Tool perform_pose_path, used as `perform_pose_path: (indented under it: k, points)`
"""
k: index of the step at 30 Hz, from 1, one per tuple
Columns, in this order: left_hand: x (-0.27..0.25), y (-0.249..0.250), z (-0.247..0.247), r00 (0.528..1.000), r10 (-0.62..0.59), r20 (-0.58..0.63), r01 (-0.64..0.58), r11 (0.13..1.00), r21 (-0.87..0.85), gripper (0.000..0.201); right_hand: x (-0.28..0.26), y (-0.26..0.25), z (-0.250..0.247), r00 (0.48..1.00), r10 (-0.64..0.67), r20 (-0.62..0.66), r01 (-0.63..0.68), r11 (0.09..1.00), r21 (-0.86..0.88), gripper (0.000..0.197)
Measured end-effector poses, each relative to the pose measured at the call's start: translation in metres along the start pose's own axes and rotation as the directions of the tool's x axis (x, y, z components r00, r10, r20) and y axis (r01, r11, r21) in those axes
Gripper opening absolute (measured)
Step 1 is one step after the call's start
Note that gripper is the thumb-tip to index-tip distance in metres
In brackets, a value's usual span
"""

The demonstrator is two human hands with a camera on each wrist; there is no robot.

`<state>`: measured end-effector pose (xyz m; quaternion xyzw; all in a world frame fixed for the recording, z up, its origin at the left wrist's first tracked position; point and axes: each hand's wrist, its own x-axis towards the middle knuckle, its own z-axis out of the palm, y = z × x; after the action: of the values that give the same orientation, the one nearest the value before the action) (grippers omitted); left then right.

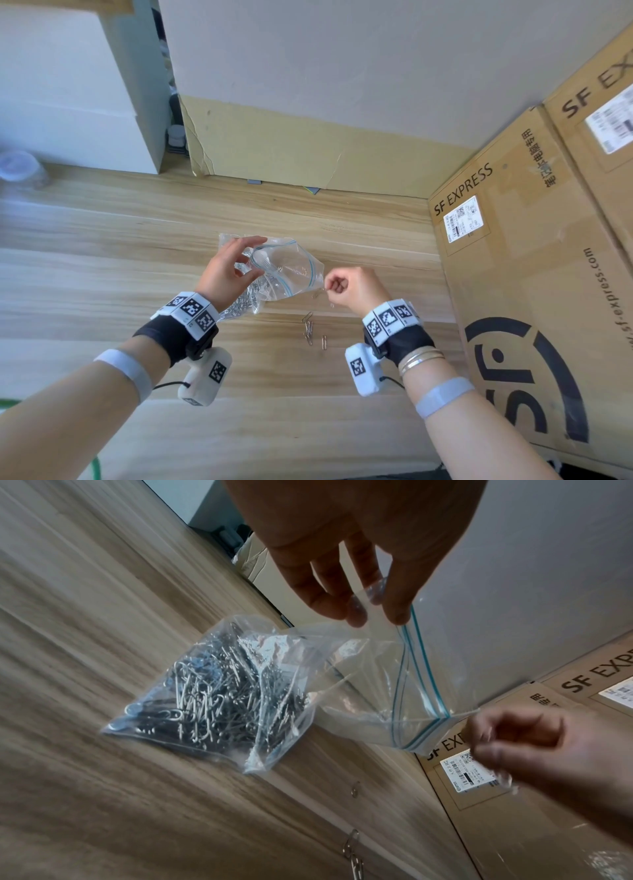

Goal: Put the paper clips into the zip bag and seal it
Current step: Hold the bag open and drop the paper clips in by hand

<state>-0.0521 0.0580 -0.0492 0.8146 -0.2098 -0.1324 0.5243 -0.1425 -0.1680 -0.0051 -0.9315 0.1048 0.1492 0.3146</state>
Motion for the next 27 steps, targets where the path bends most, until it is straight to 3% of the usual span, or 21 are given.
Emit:
perform_pose_path:
  k: [7, 12, 16, 18, 20, 24, 27]
  points:
    - [0.001, 0.005, 0.003, 1.000, 0.018, 0.003, -0.018, 1.000, 0.004, 0.055, 0.031, -0.047, 0.006, 0.964, -0.231, -0.132, 0.234, 0.972, 0.002, 0.009]
    - [0.001, 0.003, 0.000, 1.000, 0.008, -0.006, -0.008, 1.000, 0.015, 0.053, 0.031, -0.038, 0.001, 0.960, -0.182, -0.215, 0.200, 0.977, 0.068, 0.012]
    - [-0.001, 0.001, -0.003, 1.000, 0.014, -0.008, -0.014, 1.000, -0.006, 0.061, 0.027, -0.004, -0.003, 0.944, 0.005, -0.331, 0.050, 0.986, 0.158, 0.009]
    - [-0.001, 0.000, -0.003, 1.000, 0.009, -0.011, -0.009, 1.000, 0.009, 0.057, 0.027, 0.016, 0.006, 0.968, 0.078, -0.238, -0.065, 0.996, 0.063, 0.013]
    - [-0.001, -0.001, -0.002, 1.000, 0.006, -0.014, -0.005, 1.000, 0.019, 0.053, 0.024, 0.030, 0.022, 0.993, 0.115, -0.036, -0.118, 0.989, -0.089, 0.025]
    - [0.001, -0.002, -0.002, 1.000, 0.010, -0.009, -0.010, 1.000, 0.016, 0.055, 0.011, 0.043, 0.052, 0.950, 0.127, 0.285, -0.065, 0.974, -0.217, 0.061]
    - [0.002, -0.002, -0.002, 1.000, 0.008, 0.001, -0.008, 1.000, 0.006, 0.057, 0.006, 0.047, 0.063, 0.937, 0.059, 0.345, 0.020, 0.975, -0.221, 0.070]
